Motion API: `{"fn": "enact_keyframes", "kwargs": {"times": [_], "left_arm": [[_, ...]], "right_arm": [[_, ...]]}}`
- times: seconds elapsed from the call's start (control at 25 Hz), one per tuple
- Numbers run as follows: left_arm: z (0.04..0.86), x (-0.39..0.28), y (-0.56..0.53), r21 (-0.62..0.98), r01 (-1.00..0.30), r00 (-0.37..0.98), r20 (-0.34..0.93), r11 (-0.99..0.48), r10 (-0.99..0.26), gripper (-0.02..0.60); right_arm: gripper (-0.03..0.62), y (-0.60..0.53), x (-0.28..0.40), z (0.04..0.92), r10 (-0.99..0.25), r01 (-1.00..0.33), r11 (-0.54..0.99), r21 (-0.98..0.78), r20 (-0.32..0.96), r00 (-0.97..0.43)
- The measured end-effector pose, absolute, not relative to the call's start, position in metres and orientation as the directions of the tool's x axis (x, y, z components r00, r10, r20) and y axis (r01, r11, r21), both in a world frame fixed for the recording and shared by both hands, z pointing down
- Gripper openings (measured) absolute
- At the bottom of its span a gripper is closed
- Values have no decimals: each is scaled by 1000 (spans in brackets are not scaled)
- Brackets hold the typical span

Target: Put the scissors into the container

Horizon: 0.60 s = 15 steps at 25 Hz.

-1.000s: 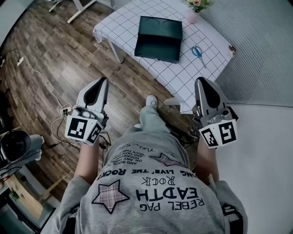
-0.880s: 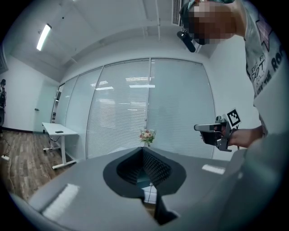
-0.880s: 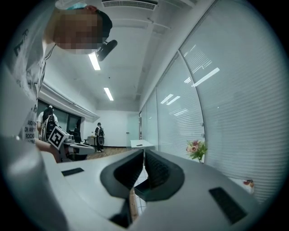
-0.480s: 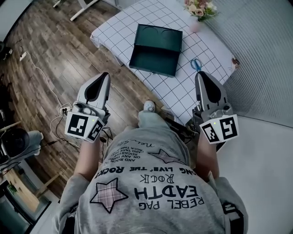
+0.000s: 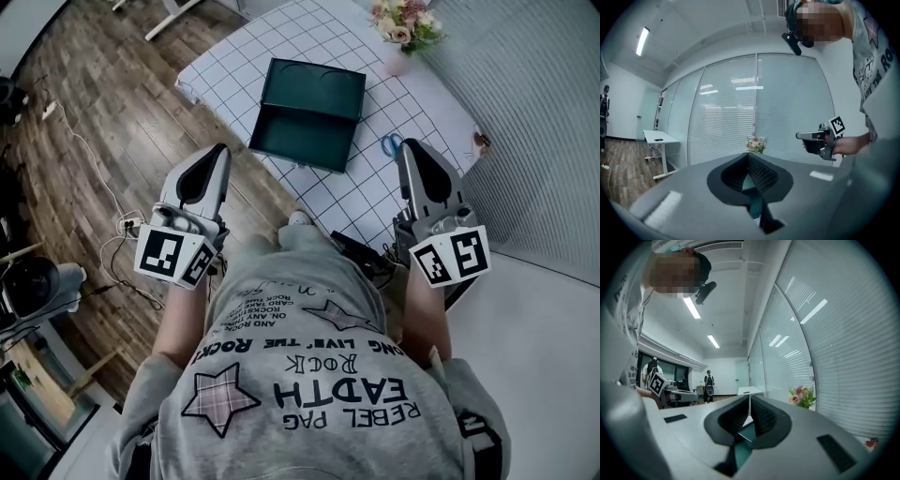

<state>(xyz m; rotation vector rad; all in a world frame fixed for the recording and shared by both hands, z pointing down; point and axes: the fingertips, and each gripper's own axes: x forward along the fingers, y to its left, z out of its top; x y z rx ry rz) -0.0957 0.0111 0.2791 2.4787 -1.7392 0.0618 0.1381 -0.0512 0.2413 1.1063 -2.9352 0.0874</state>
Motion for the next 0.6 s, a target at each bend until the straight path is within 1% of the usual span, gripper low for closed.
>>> {"fn": "enact_keyframes", "kwargs": {"times": [0.4, 0.6], "left_arm": [[287, -88, -11, 72, -937, 348, 137, -342, -927, 2], [291, -82, -31, 80, -922, 388, 140, -380, -911, 2]], "right_arm": [[18, -79, 145, 260, -654, -655, 749, -102, 51, -755], [18, -92, 145, 262, -668, -670, 735, -101, 61, -742]]}}
